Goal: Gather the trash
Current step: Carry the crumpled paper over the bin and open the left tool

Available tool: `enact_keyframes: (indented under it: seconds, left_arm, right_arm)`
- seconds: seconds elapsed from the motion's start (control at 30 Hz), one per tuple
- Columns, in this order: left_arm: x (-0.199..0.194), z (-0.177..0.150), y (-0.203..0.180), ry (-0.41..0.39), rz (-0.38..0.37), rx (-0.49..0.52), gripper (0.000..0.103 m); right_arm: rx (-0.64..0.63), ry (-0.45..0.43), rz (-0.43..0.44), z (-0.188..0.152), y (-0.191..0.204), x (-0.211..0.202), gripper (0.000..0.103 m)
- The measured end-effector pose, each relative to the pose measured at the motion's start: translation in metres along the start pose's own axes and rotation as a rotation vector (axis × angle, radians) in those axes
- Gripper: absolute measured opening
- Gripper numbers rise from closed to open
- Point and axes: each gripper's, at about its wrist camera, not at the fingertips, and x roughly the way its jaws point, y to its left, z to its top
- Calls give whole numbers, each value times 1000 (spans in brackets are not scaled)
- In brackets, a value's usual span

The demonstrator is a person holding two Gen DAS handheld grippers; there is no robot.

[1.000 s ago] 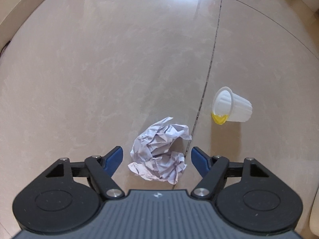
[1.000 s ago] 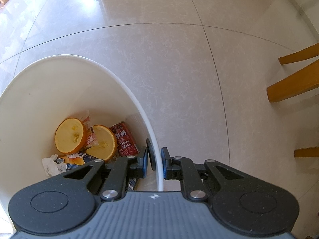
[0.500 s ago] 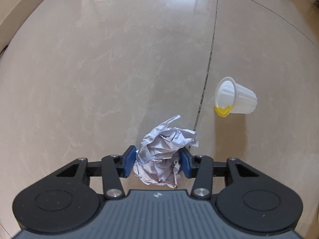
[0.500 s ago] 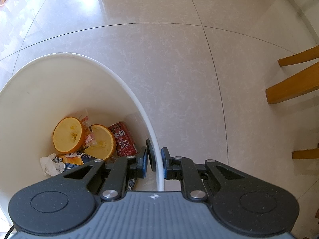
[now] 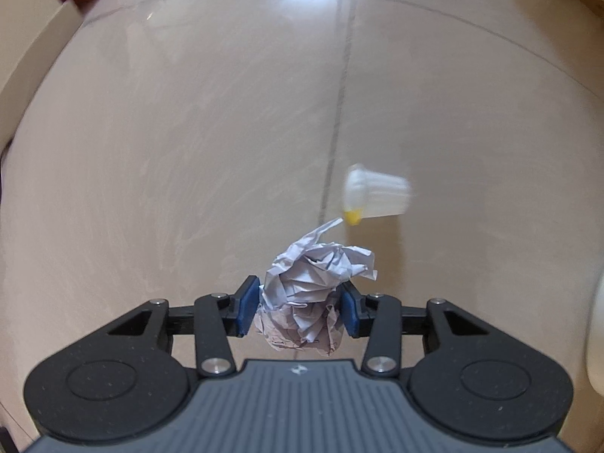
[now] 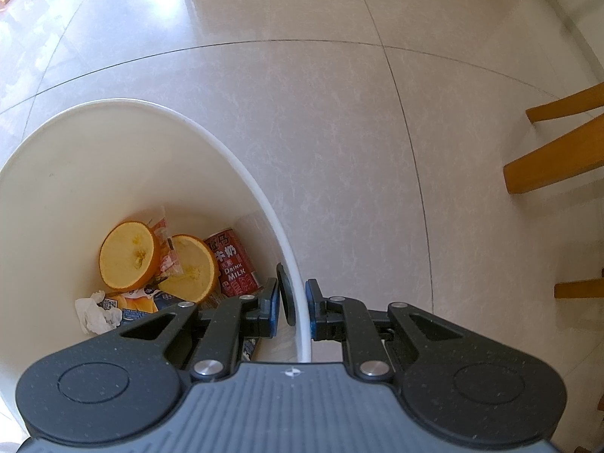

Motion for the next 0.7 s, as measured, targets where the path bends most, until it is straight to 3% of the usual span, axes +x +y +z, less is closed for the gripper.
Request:
enact_keyframes:
  seconds: [0.4,0.7]
  left_arm:
    - [-127,7,-70,-65,-141,236,43]
    - [-208,6,-136,-135,-306,402,44]
  right_arm:
    - [6,32,2,-5,-1,11,14]
    - [31,18,32,-3,-6,4,14]
